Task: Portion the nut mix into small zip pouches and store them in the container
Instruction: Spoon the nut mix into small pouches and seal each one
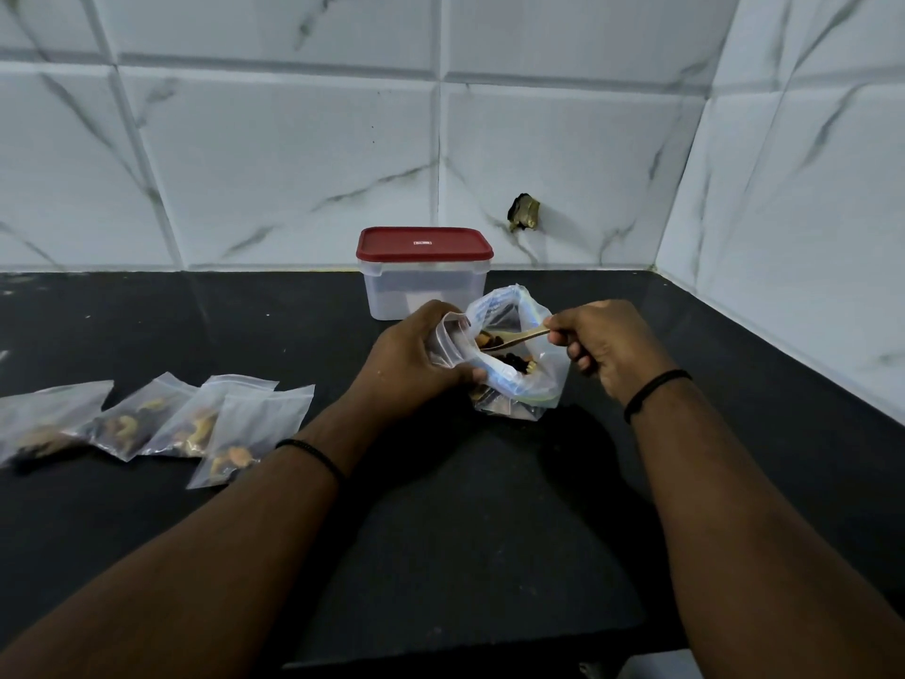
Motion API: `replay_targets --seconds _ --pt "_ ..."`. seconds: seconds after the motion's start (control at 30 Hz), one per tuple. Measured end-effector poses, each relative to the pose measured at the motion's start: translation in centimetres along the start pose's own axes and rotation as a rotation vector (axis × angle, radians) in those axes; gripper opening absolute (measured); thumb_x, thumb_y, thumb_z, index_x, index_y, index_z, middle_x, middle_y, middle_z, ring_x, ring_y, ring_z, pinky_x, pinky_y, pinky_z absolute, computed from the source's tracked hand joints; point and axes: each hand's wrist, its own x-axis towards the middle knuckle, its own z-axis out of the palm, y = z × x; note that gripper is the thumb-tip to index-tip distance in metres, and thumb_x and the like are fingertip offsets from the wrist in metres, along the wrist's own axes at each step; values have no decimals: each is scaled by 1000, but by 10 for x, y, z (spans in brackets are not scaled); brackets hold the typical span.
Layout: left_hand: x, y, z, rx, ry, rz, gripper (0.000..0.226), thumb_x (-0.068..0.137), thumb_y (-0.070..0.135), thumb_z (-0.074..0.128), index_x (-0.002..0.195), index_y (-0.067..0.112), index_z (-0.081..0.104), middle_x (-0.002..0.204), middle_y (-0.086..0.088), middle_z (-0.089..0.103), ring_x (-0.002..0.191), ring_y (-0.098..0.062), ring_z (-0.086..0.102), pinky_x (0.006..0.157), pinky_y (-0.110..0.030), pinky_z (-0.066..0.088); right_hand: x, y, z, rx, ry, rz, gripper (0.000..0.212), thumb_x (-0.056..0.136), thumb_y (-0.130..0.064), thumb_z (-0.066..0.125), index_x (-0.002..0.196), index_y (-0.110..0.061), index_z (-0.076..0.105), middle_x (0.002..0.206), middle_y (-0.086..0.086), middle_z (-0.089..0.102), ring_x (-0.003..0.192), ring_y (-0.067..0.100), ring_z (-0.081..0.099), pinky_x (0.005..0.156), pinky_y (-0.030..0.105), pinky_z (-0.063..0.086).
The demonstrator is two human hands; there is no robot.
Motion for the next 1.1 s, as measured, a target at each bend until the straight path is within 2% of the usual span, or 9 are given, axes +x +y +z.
replay_targets --seconds 0.1,0.23,0.37,0.7,0.87,0.97,1.03,1.1 --pt "0 -3 -2 -31 69 10 55 74 39 84 120 28 56 115 9 63 103 -8 62 85 -26 55 0 -1 -1 54 49 -55 6 87 -7 64 85 -2 66 57 3 55 41 8 34 34 15 24" --pt "1 -5 -2 -17 109 -20 48 76 36 83 115 30 55 111 12 62 98 -3 61 77 -17 51 -3 -4 -1 94 91 -120 11 88 -9 63 78 -6 63 59 2 50 43 9 34 36 19 25" --pt "2 -7 -1 3 116 -34 49 76 35 83 117 29 55 111 11 62 95 -1 60 74 -15 49 -4 -5 -2 135 119 -131 12 88 -10 62 77 -8 62 57 0 50 43 8 34 37 19 26" --pt "4 -10 -1 -18 89 -58 53 76 38 83 119 25 55 110 5 65 93 -7 64 77 -22 55 -18 -18 7 387 -27 -236 14 89 -10 60 76 -13 58 55 -4 48 45 8 33 40 20 25" --pt "4 -9 0 -51 96 -80 54 75 40 83 118 26 55 108 6 67 92 -8 65 76 -24 55 -37 -20 22 236 -90 -359 8 93 -9 59 85 -7 62 58 -2 51 47 8 39 43 20 32" --pt "4 -7 0 -61 113 -80 50 75 37 84 116 25 57 103 9 67 88 -5 65 70 -16 49 -45 -20 28 -10 -54 -556 6 93 -13 64 89 -10 68 70 -3 62 55 2 55 54 16 46" --pt "3 -7 0 -77 127 -80 47 75 35 84 113 25 58 100 10 67 87 -4 65 69 -14 47 -46 -18 29 -140 -44 -665 5 91 -18 69 86 -17 69 81 -2 70 70 7 67 68 28 57" --pt "4 -8 0 -87 134 -84 46 75 34 85 111 25 59 99 10 67 88 -4 65 69 -15 47 -48 -17 29 -231 -52 -730 5 90 -23 71 85 -23 69 88 -2 73 79 17 70 77 41 59"
